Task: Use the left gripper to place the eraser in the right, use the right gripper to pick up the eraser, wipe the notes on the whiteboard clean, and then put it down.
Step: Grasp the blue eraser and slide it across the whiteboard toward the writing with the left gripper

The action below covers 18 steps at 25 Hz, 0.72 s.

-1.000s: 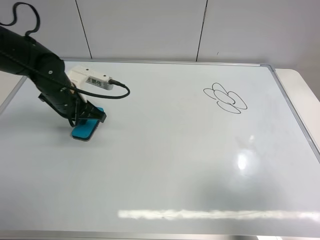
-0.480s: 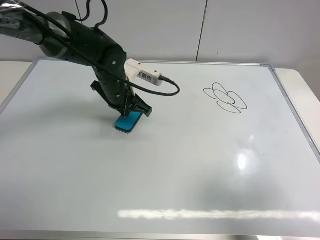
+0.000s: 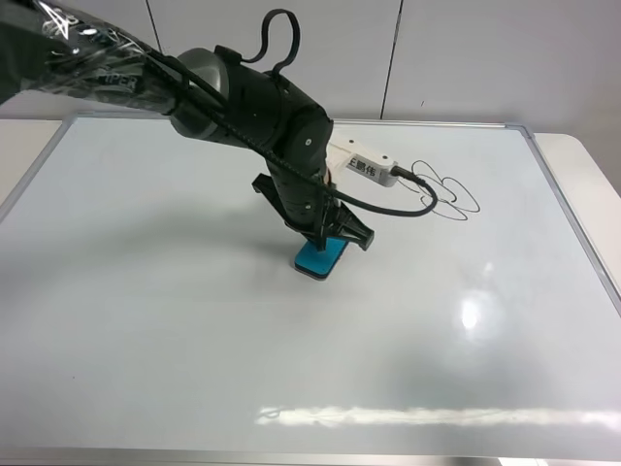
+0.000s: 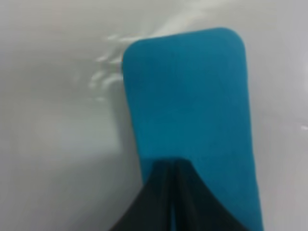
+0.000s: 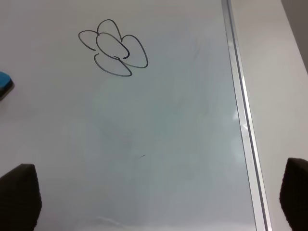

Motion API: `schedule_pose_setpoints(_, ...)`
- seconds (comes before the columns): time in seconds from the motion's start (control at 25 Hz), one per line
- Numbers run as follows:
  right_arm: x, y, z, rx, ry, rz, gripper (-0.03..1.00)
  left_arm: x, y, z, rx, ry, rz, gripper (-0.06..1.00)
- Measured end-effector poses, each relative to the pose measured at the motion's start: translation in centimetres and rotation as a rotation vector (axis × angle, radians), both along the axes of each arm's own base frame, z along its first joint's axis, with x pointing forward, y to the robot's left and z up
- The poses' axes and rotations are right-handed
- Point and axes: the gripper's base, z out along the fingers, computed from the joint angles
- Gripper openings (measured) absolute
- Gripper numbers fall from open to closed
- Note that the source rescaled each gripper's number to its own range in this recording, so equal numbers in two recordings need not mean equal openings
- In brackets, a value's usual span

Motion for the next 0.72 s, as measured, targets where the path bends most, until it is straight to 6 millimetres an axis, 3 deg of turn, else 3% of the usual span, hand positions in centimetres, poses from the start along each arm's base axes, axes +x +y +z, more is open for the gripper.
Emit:
schedule_pose_setpoints(0.48,0.0,0.0,0.0,0.0,0.0,0.0,1.0,-3.2,-4.2,-0.3,-0.08,-0.011,-0.061,0.0)
schedule_pose_setpoints(0.72,0.0,0.0,0.0,0.0,0.0,0.0,1.0,-3.6,-7.8,-0.5,-0.095,0.015,-0.111,0.0)
